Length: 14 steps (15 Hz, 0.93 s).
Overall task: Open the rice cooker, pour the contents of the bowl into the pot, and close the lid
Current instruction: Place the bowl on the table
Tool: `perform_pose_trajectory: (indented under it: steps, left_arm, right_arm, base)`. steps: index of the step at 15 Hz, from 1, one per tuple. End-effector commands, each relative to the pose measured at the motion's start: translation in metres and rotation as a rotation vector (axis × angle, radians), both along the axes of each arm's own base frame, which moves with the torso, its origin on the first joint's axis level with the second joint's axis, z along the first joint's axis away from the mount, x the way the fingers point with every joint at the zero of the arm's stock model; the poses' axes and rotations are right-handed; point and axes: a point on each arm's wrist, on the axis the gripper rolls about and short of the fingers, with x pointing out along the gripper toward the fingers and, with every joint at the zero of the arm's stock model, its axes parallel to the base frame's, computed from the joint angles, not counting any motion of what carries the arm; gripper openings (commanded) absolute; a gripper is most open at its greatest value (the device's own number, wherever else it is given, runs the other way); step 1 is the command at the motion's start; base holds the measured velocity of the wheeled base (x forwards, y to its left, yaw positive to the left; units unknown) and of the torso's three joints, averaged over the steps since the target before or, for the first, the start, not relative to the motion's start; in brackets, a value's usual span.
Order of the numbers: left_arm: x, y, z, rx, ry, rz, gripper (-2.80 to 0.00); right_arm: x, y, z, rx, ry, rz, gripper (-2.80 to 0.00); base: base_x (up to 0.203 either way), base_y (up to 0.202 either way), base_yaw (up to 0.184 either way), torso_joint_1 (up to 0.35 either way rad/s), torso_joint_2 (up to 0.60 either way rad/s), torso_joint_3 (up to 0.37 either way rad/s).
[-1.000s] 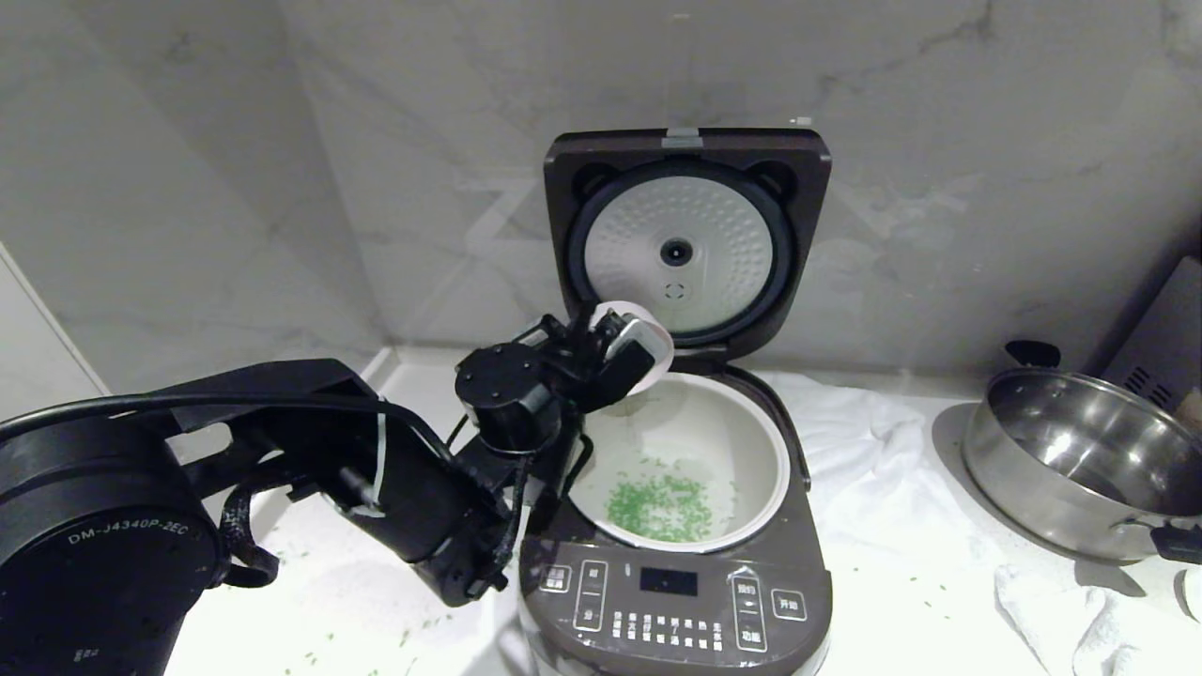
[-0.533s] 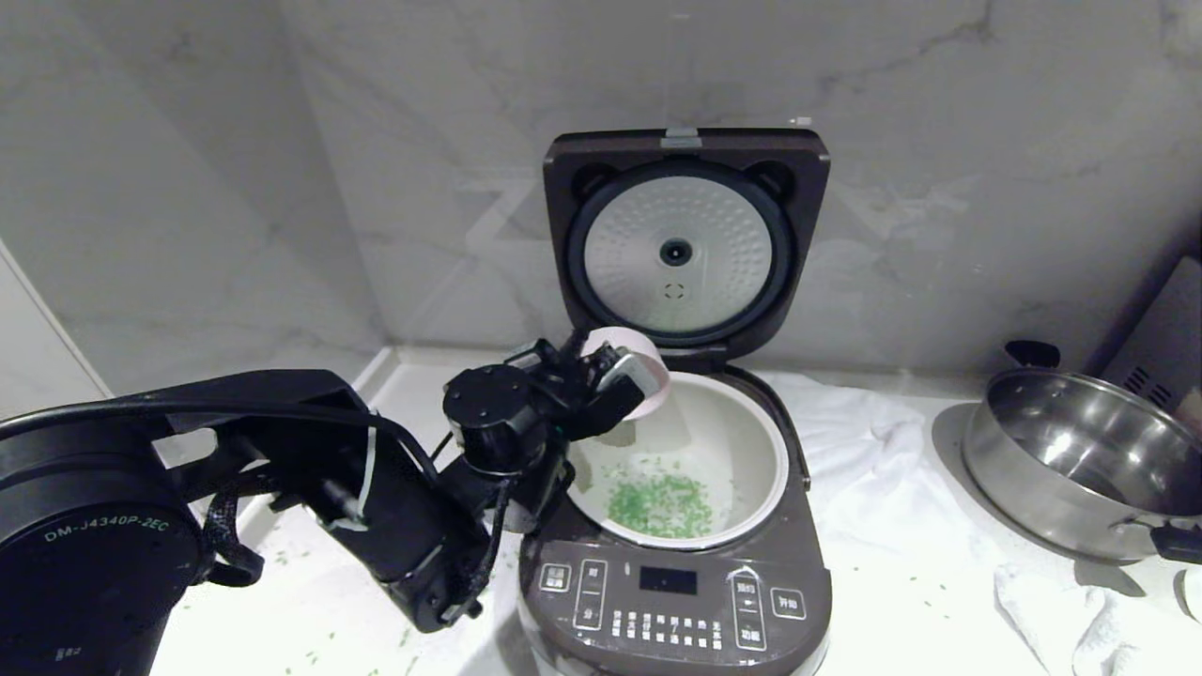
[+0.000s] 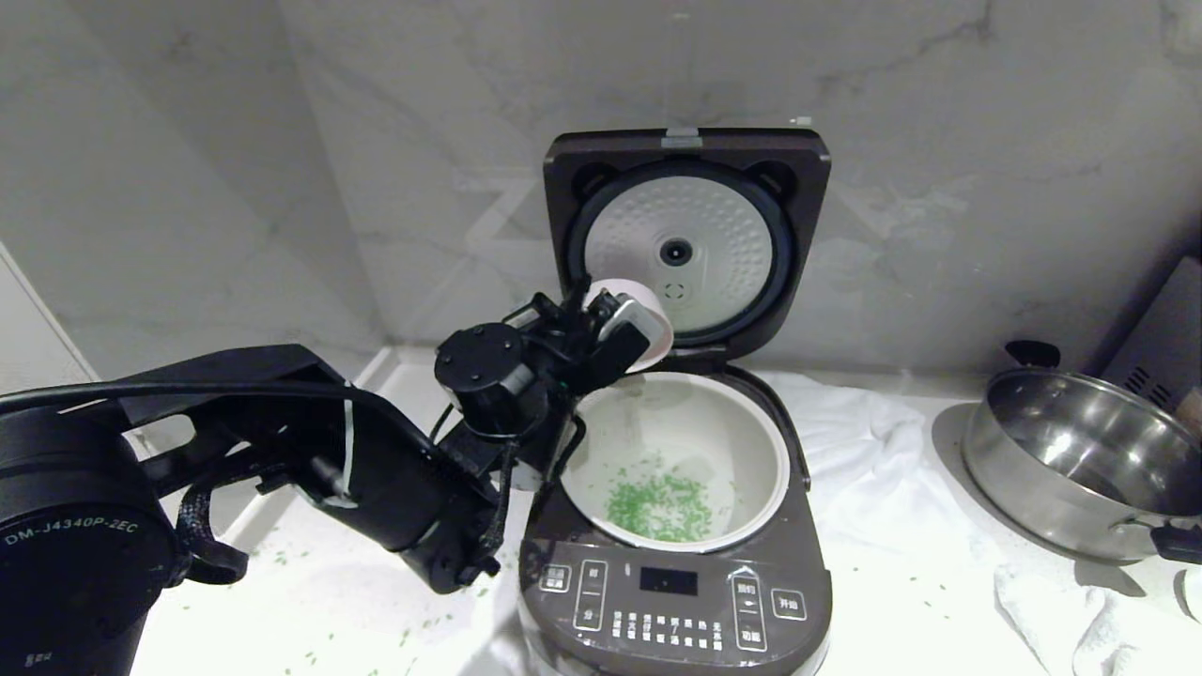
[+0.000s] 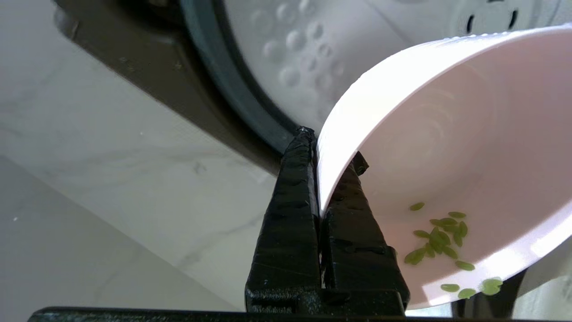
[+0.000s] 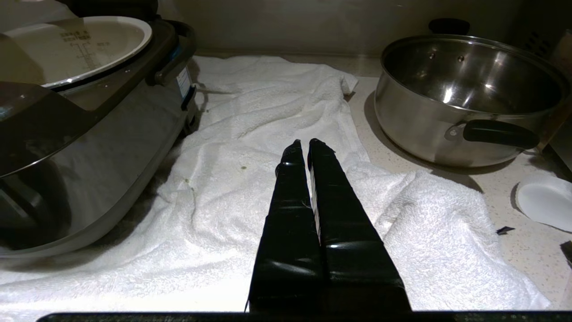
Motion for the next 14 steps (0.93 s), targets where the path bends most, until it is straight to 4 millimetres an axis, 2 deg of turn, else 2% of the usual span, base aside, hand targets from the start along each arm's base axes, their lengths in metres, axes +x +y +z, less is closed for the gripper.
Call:
perform_pose_trajectory:
  steps: [1, 3, 6, 7, 10, 14]
  left_arm:
    - [-0.009, 0.001, -0.007, 0.02, 0.028, -0.01, -2.8]
    - [-0.012, -0.001, -0.014, 0.031, 0.049, -0.019, -2.8]
    - [-0.014, -0.002, -0.041, 0.091, 0.118, -0.024, -2.8]
    - [-0.014, -0.003, -0.045, 0.098, 0.126, -0.024, -2.8]
    - [-0.012, -0.004, -0.032, 0.071, 0.089, -0.021, -2.8]
    - [-0.004, 0.012, 0.014, -0.098, -0.002, 0.004, -2.8]
  right_arm:
    - [0.0, 0.0, 0.0, 0.0, 0.0, 0.001, -2.8]
    - [0.0, 0.0, -0.001, 0.0, 0.001, 0.001, -2.8]
    - [0.0, 0.0, 0.0, 0.0, 0.001, 0.001, -2.8]
    - [0.0, 0.0, 0.0, 0.0, 0.0, 0.001, -2.8]
    - [0.0, 0.0, -0.001, 0.0, 0.001, 0.001, -2.8]
    - [0.0, 0.0, -0.001, 0.0, 0.001, 0.001, -2.8]
  base:
    - [0.0, 0.0, 0.0, 0.0, 0.0, 0.0]
    - [0.0, 0.0, 0.0, 0.0, 0.0, 0.0]
    - [0.0, 0.0, 0.0, 0.0, 0.0, 0.0]
    - [0.0, 0.0, 0.0, 0.0, 0.0, 0.0]
    - [0.0, 0.0, 0.0, 0.0, 0.0, 0.0]
    - [0.0, 0.0, 0.0, 0.0, 0.0, 0.0]
